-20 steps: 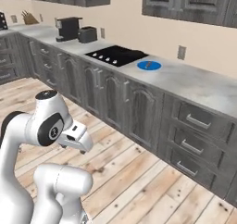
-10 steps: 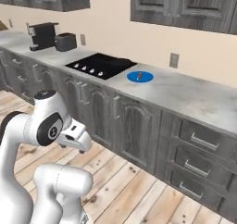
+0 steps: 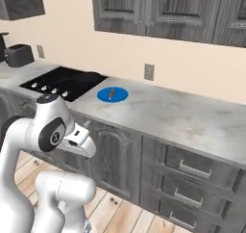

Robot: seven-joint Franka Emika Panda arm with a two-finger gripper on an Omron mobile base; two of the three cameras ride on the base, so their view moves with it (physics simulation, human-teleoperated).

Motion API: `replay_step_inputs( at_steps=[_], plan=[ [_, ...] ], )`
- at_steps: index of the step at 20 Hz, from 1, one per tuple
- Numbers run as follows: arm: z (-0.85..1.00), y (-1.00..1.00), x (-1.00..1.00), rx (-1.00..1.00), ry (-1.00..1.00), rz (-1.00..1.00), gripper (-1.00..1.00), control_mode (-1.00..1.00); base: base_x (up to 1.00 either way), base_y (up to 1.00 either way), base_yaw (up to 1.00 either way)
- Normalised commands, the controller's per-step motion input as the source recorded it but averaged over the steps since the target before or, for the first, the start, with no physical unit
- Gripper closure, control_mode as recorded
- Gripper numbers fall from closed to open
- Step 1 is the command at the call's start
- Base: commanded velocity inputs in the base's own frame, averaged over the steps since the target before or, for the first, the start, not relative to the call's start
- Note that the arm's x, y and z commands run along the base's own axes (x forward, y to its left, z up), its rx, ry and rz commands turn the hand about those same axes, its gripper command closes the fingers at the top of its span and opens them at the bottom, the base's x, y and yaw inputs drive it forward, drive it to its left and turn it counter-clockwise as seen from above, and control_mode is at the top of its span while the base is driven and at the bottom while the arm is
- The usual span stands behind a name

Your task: Place the cold items (eggplant and cucumber) from the fridge in one tupperware on the dining counter. Place the warm items (hot dog and kebab skewer) in the stove area in another tupperware.

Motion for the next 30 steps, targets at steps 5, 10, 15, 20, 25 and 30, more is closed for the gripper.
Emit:
replay_step_inputs(
  at_steps=[5,10,15,20,25,30],
  plan=[
    [0.0,0.0,0.0,0.0,0.0,0.0,-1.0,1.0,1.0,0.57,-0.29],
    [0.0,0.0,0.0,0.0,0.0,0.0,-1.0,1.0,0.94,0.52,-0.21],
    [0.0,0.0,0.0,0.0,0.0,0.0,-1.0,1.0,0.69,0.24,-0.19],
    [0.0,0.01,0.07,0.0,-0.03,-0.07,-1.0,-1.0,0.32,0.08,-0.21],
    [0.0,0.04,0.43,0.0,-0.13,-0.33,-1.0,-1.0,0.0,0.0,0.0],
    [0.0,-0.02,0.76,0.0,-0.07,0.11,-1.0,-1.0,0.0,0.0,0.0]
  ],
)
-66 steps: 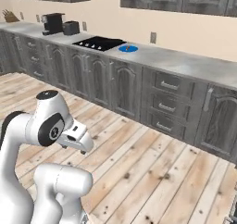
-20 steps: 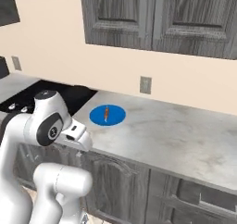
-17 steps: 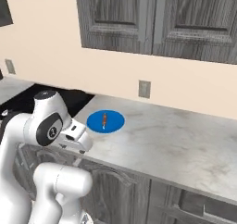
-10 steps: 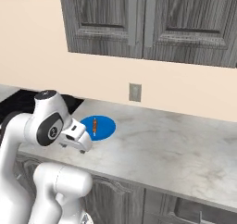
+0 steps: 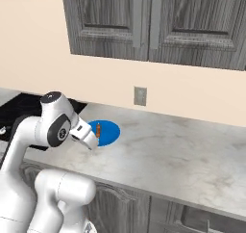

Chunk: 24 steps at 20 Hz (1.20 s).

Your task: Place the cold items (eggplant and cucumber) from the fridge in one tupperware on the dining counter. Place the warm items (hot dog and kebab skewer) in the stove area in another tupperware.

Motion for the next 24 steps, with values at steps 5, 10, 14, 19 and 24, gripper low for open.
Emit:
replay_step_inputs(
  at_steps=[5,10,14,19,24],
  plan=[
    [0.0,-0.01,0.89,0.0,0.03,0.31,-1.0,-1.0,0.0,0.0,0.0],
    [-0.02,0.03,0.98,0.0,0.12,0.33,-1.0,-1.0,0.0,0.0,0.0],
    [-0.25,0.16,0.89,0.0,0.15,0.34,-1.0,-1.0,0.0,0.0,0.0],
    [-0.54,0.29,0.95,0.0,0.1,0.31,-1.0,-1.0,0.0,0.0,0.0],
    [-0.58,0.24,0.93,0.0,0.03,0.24,-1.0,-1.0,0.0,0.0,0.0]
  ],
)
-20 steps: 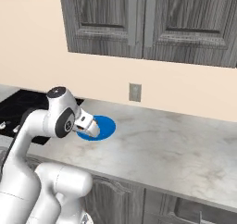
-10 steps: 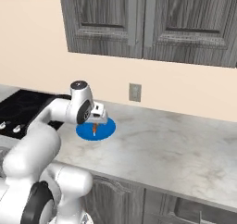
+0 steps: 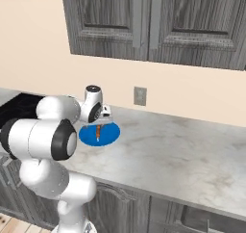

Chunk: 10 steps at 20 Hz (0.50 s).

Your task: Place the cold items (eggplant and cucumber) from the fridge in one tupperware on the dining counter. Place the warm items (hot dog and kebab skewer) in the stove area in another tupperware.

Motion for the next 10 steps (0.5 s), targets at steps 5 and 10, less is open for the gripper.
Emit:
replay_step_inputs(
  at_steps=[5,10],
  plan=[
    [-0.71,0.0,0.78,0.0,0.09,0.15,-1.0,-1.0,0.0,0.0,0.0],
    [-0.64,0.0,0.5,-0.01,0.02,0.04,-1.0,-1.0,0.0,0.0,0.0]
  ],
)
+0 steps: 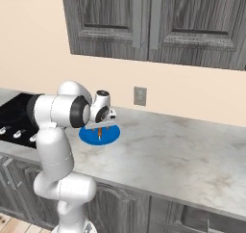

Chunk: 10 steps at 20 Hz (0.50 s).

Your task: Place the cold items (eggplant and cucumber) from the fridge in one tupperware on the dining counter. Place the warm items (hot dog and kebab skewer) in the stove area in another tupperware.

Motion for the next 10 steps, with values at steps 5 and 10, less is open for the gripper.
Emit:
replay_step_inputs(
  at_steps=[5,10],
  plan=[
    [-0.56,0.06,0.19,-0.04,0.0,0.0,1.0,-1.0,0.0,0.0,0.0],
    [-0.7,0.03,-0.23,-0.02,0.05,-0.08,1.0,-1.0,0.0,0.0,0.0]
  ],
)
